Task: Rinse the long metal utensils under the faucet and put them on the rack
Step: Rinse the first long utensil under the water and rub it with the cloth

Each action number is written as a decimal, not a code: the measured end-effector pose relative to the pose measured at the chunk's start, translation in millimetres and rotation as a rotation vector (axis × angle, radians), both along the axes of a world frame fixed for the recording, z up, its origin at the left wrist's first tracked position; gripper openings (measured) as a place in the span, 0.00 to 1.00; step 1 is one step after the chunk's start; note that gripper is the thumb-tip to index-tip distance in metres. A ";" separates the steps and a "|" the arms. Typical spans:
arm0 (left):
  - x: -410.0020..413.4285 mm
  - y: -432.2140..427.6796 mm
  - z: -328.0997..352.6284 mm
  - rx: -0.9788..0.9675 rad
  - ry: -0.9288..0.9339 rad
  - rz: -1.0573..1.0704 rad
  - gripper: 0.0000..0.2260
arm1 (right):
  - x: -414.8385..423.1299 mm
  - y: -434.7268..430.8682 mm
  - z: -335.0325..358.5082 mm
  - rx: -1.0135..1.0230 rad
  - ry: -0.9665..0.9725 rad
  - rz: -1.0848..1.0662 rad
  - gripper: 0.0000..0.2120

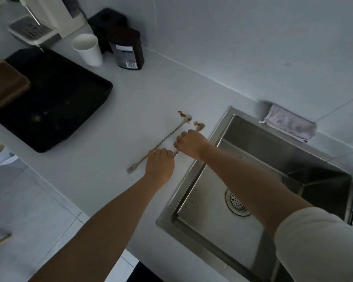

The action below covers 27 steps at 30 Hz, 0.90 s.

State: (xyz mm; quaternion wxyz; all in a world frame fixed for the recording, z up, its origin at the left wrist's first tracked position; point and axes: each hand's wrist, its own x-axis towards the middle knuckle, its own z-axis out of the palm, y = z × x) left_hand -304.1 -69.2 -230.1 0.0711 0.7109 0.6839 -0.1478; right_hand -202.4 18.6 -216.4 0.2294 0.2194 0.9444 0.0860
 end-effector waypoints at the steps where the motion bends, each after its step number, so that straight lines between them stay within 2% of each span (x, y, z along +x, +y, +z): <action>1: -0.2 0.7 0.8 -0.004 0.003 -0.008 0.11 | 0.8 0.4 0.1 0.005 0.023 0.011 0.13; 5: -4.2 6.2 3.9 -0.008 -0.006 -0.024 0.09 | 5.3 0.1 3.5 -0.063 0.082 -0.058 0.13; 12: 1.4 26.9 41.3 0.101 -0.033 -0.138 0.11 | 33.0 -2.7 44.5 -0.002 0.205 -0.239 0.15; 16: 19.3 49.5 62.2 0.205 -0.086 -0.244 0.06 | 63.1 -10.0 68.9 0.044 0.258 -0.359 0.18; 19: 44.4 64.6 77.9 0.170 -0.071 -0.347 0.10 | 89.4 -16.9 86.5 0.078 0.276 -0.479 0.17; 23: 78.0 79.2 100.8 0.227 -0.013 -0.501 0.12 | 123.7 -26.5 103.8 0.106 0.310 -0.638 0.19; 27: 111.1 92.1 116.8 0.279 0.026 -0.593 0.11 | 158.5 -31.1 105.0 0.168 0.542 -0.717 0.15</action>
